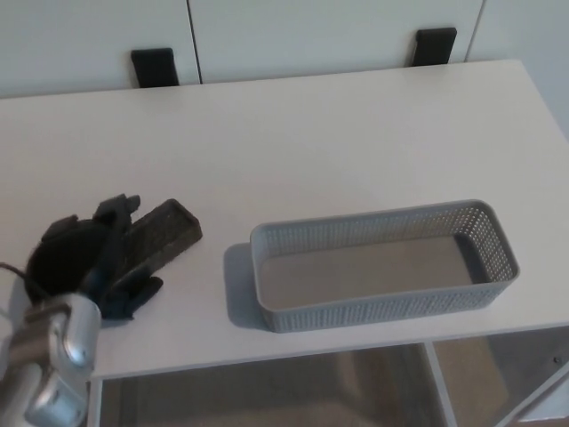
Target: The robot walks towards a desk on which an eraser is kept on the left hand side and a container is kept on the right hand side. The robot picks up the eraser using its left hand and places it in the container.
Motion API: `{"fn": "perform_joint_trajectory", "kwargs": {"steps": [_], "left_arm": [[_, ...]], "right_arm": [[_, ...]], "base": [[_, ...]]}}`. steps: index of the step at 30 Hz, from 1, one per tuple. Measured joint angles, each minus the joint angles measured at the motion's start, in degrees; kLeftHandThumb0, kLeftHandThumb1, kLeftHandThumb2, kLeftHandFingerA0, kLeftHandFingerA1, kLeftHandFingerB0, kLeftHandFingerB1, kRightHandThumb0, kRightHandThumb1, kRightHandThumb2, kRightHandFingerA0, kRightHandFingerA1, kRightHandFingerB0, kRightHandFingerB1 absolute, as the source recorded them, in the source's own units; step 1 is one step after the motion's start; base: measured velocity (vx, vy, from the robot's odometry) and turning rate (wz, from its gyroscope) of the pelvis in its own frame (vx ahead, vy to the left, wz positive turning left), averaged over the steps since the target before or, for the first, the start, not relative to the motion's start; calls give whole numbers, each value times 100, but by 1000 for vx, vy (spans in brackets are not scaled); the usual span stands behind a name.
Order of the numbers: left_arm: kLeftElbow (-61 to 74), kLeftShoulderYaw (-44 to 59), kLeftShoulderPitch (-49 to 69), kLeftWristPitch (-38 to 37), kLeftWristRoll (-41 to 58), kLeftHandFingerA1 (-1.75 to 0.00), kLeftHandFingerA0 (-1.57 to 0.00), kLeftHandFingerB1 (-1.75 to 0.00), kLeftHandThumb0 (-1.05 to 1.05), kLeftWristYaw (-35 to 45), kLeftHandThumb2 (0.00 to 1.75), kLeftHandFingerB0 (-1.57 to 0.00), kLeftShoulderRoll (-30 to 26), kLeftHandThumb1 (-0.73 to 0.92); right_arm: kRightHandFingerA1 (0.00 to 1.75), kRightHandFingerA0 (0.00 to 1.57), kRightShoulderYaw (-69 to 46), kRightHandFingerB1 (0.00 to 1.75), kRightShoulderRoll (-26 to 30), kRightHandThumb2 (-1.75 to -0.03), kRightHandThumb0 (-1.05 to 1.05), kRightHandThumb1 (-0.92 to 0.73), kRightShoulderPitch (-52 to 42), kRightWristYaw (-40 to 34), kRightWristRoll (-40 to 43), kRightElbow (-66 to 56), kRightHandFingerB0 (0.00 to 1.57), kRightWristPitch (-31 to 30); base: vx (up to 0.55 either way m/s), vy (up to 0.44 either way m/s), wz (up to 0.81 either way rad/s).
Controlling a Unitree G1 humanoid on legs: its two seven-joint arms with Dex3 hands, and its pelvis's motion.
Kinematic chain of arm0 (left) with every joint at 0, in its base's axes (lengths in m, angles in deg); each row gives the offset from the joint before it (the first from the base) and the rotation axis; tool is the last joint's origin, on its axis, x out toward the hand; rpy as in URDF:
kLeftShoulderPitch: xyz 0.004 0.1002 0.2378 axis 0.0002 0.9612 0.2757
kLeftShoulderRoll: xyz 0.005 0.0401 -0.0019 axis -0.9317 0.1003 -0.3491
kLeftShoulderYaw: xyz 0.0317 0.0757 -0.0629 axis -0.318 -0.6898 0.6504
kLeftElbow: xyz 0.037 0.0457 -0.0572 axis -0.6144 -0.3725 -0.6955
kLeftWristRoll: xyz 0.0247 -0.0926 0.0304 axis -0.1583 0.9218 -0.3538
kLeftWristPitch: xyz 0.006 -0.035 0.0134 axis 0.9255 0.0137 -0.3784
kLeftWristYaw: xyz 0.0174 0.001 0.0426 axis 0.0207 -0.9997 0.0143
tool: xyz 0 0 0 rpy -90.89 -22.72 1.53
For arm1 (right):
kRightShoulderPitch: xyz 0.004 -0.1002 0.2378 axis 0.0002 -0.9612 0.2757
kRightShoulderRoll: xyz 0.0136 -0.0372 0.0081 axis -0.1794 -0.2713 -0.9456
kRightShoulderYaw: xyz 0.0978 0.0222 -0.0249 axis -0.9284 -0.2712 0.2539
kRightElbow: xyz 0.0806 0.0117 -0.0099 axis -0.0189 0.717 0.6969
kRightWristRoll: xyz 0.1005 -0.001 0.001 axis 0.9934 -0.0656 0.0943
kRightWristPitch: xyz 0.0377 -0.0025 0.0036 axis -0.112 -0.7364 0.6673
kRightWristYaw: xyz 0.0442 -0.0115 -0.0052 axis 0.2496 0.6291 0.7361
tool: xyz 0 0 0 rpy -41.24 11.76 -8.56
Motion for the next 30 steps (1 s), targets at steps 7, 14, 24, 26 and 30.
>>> {"fn": "perform_joint_trajectory", "kwargs": {"steps": [7, 14, 24, 26, 30], "left_arm": [[-200, 4, -347, -29, 135, -121, -131, -104, -18, 217, 99, -114, -135, 47], [-495, 8, -387, -327, 404, -123, -131, -101, -25, 287, 102, -107, -290, 56], [-563, 200, -233, -794, 704, -128, -137, -108, -23, 173, 106, -115, -319, 58], [-462, 259, -158, -795, 761, -137, -133, -105, -23, 152, 80, -115, -293, 72], [-73, 414, 42, -798, 915, -131, -140, -111, -23, 128, 107, -117, -200, 59]], "right_arm": [[53, 48, 4, 38, -3, -61, -28, -72, 13, 0, -1, 12, 35, -1], [52, 49, -4, 38, -1, -61, -29, -72, 45, 1, -2, 50, 35, -5], [53, 48, -17, 39, 2, -61, -28, -72, 81, 14, 2, 131, 35, -11], [52, 47, -21, 39, 2, -61, -28, -72, 85, 19, 1, 133, 34, -9], [53, 48, -21, 39, 3, -61, -28, -72, 149, 21, -3, 214, 34, 6]], "base": [[0, 0, 0], [0, 0, 0], [0, 0, 0], [0, 0, 0], [0, 0, 0]]}}
